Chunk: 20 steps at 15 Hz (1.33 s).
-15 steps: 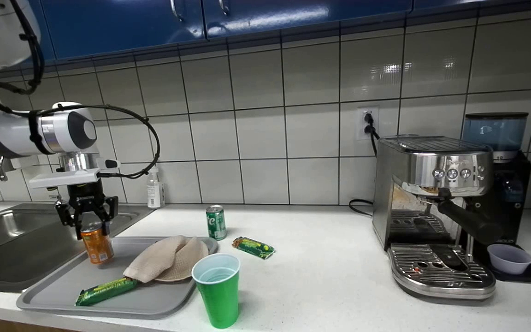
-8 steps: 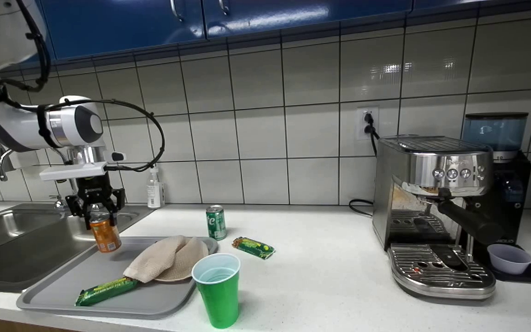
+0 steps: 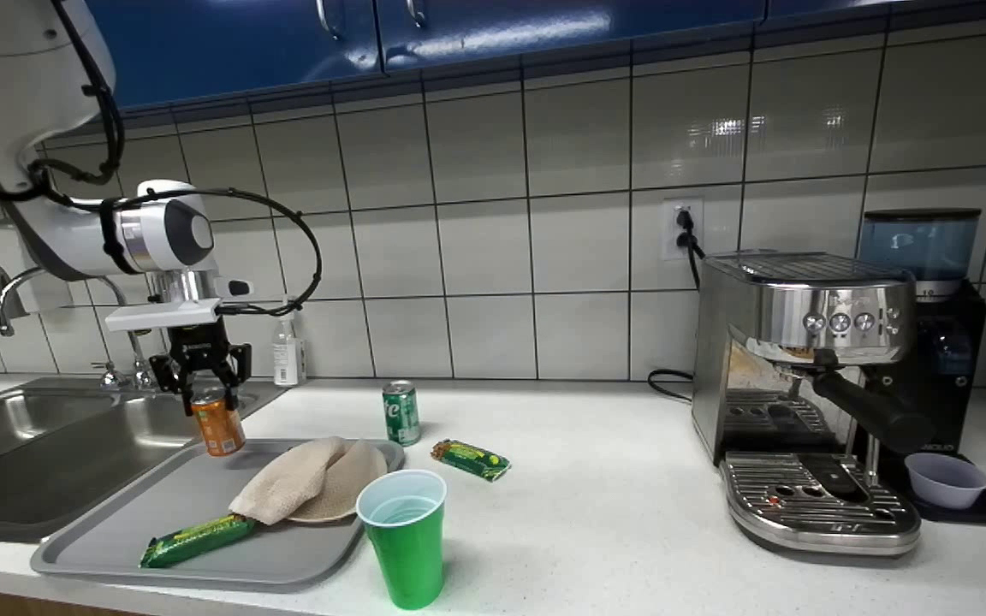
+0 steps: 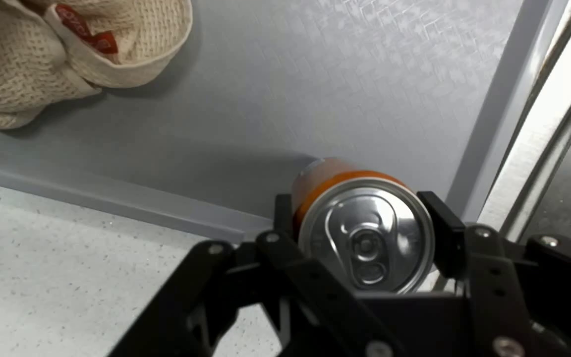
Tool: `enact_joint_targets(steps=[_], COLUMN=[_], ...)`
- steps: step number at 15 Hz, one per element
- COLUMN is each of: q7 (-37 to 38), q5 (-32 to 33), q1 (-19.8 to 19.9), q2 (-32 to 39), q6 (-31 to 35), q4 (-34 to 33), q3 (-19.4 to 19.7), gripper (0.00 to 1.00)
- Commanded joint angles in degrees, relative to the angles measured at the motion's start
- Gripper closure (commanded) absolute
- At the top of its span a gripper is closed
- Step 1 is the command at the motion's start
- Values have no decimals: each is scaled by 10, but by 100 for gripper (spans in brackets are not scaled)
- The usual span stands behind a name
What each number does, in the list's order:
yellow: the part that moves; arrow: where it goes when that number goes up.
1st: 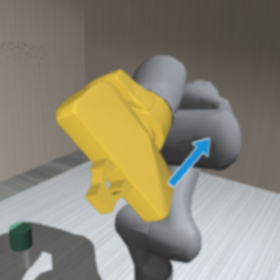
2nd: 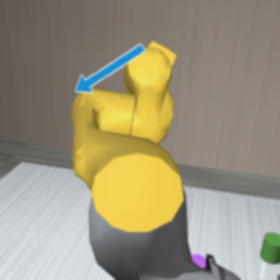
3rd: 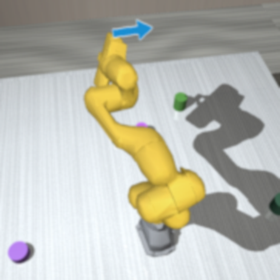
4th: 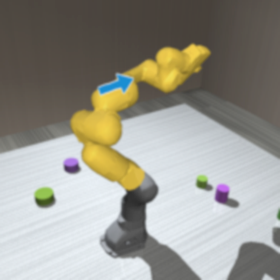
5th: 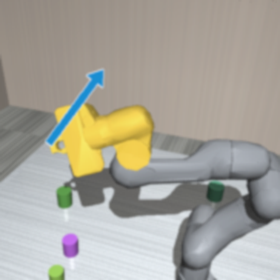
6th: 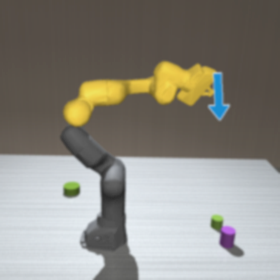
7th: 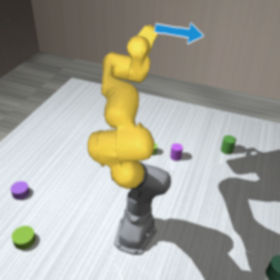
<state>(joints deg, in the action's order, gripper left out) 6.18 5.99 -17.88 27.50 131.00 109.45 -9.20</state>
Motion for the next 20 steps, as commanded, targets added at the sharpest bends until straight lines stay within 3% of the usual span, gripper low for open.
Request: enact_joint_targets(steps=[1,20], q7=[-3,-31], q5=[-1,-10], q1=[4,26], q2=[24,127], q6=[-27,-77], q4=[-53,-223], q3=[3,15], gripper=[62,62])
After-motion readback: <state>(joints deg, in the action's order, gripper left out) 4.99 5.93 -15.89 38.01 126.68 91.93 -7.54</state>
